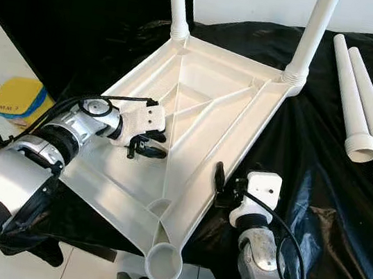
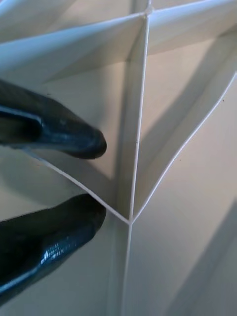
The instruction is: Building children table
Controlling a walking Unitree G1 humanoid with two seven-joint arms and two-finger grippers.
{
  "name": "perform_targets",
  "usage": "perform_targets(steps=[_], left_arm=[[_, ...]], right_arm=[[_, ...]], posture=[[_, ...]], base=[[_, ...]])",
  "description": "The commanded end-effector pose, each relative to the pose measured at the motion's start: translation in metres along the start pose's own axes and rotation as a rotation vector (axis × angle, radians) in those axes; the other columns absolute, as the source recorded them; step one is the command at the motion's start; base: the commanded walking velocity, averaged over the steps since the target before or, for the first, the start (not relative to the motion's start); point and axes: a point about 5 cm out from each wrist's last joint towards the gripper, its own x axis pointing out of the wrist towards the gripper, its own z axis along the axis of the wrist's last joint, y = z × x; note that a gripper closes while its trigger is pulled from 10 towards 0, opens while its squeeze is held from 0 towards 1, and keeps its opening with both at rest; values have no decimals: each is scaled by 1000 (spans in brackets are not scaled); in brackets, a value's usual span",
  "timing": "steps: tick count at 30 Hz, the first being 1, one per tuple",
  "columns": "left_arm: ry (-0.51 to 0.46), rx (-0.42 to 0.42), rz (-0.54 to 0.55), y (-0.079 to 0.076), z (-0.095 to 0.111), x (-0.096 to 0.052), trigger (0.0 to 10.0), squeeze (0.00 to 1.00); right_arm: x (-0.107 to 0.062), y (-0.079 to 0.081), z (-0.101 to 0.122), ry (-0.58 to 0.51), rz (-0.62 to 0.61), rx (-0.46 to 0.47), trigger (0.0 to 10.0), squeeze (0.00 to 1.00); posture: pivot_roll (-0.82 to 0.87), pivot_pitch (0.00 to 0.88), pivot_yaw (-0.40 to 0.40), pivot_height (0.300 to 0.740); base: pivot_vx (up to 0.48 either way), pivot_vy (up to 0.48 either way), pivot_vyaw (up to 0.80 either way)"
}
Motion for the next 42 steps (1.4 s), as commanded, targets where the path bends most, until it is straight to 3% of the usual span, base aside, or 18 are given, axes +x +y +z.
perform_targets(steps=[1,10,15,21,22,25,26,29,32,33,34,35,36,38,39,40,42], left_arm=[[-62,-124,56,2,-4,-2,0,0],[-87,-155,81,2,-5,0,0,0],[-143,-230,109,-4,-7,7,0,0],[-178,-227,118,-7,-5,12,0,0],[-208,-206,143,-9,-1,15,9137,0],[-218,-200,150,-9,1,16,9137,0],[-245,-218,152,-10,3,18,10000,1000],[-269,-245,141,-10,5,18,10000,1000],[-352,-281,168,-9,11,17,10000,1000],[-399,-292,195,-7,15,15,10000,871],[-399,-292,195,-7,15,15,10000,871],[-455,-306,224,-4,20,12,10000,0],[-455,-306,224,-4,20,12,10000,0],[-580,-344,281,1,33,4,10000,0],[-580,-344,281,1,33,4,10000,0],[-678,-382,321,5,43,-3,10000,0],[-714,-398,329,4,47,-5,10000,0]], right_arm=[[-3,1,-8,45,-3,7,10000,0],[0,3,-7,42,3,9,10000,0],[3,3,-7,37,6,8,10000,0],[5,2,-6,33,3,9,10000,0],[8,0,-5,21,-19,11,10000,0],[9,-1,-4,16,-27,12,10000,0],[12,-4,-2,6,-50,9,10000,0],[14,-6,-1,-3,-70,9,10000,0],[19,-14,5,-39,-129,1,10000,0],[21,-18,7,-54,-152,-1,10000,0],[21,-18,7,-54,-152,-1,10000,0],[23,-21,9,-67,-176,2,10000,0],[23,-21,9,-67,-176,2,10000,0],[27,-27,12,-85,-215,6,10000,0],[27,-27,12,-85,-215,6,10000,0],[30,-30,13,-96,-241,8,10000,0],[31,-32,14,-99,-252,5,10000,0]], posture=[[-302,173,147,740],[-291,166,142,740],[-288,158,141,740],[-285,150,138,740],[-282,142,134,740],[-282,142,134,740],[-280,134,130,740],[-280,134,130,740],[-279,117,124,740],[-280,110,119,740],[-280,110,119,740],[-280,108,119,740],[-280,108,119,740],[-275,97,109,740],[-275,97,109,740],[-272,92,105,740],[-269,87,101,740]], base=[[0,0,0],[0,0,0],[0,0,0],[0,0,0],[0,0,0],[0,0,0],[0,0,0],[0,0,0],[0,0,0],[0,0,0],[0,0,0],[0,0,0],[0,0,0],[0,0,0],[0,0,0],[0,0,0],[0,0,0]])
